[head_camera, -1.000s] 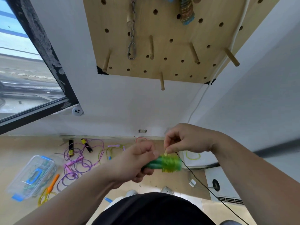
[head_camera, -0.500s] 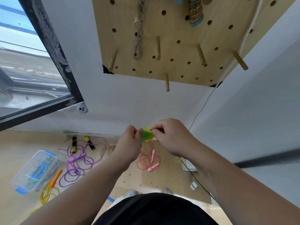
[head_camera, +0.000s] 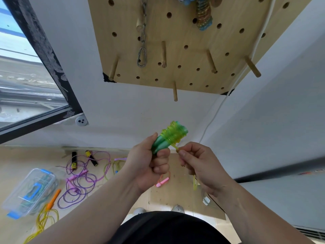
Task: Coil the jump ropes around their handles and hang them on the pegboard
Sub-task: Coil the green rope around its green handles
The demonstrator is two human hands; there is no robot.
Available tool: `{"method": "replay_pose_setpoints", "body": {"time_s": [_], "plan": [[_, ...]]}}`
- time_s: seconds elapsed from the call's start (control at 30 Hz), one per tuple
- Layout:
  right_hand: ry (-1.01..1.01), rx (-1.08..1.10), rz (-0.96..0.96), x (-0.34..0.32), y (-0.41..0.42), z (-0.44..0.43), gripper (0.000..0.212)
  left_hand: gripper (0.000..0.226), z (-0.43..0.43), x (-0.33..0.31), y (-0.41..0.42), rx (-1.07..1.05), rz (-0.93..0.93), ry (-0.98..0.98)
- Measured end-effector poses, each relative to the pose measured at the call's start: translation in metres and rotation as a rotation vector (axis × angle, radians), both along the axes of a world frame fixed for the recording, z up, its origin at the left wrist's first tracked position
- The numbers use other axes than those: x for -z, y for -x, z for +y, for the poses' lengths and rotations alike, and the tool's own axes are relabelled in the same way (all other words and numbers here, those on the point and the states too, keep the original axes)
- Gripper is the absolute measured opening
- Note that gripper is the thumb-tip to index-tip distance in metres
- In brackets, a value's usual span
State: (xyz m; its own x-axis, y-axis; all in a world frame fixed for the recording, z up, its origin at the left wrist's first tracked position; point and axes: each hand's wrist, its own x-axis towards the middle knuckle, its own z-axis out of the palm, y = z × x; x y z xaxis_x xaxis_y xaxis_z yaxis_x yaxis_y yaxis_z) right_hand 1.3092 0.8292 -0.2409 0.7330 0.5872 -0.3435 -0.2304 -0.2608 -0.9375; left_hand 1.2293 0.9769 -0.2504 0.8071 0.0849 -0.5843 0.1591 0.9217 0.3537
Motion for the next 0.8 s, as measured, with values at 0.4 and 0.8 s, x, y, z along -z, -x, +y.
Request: {"method": "replay_pose_setpoints", "body": {"time_s": [0.4,0.8], "plan": [[0.497,-0.712,-0.275,-0.028,-0.076,-0.01,0.01,0.025,0.004,-0.01,0.01,0.69,-0.022,-0.767],[0.666,-0.549,-0.888,-0.019,-0.027,0.05,0.019,0.026,0.0,0.04,-0.011,0.33,0.243,-1.434]]}}
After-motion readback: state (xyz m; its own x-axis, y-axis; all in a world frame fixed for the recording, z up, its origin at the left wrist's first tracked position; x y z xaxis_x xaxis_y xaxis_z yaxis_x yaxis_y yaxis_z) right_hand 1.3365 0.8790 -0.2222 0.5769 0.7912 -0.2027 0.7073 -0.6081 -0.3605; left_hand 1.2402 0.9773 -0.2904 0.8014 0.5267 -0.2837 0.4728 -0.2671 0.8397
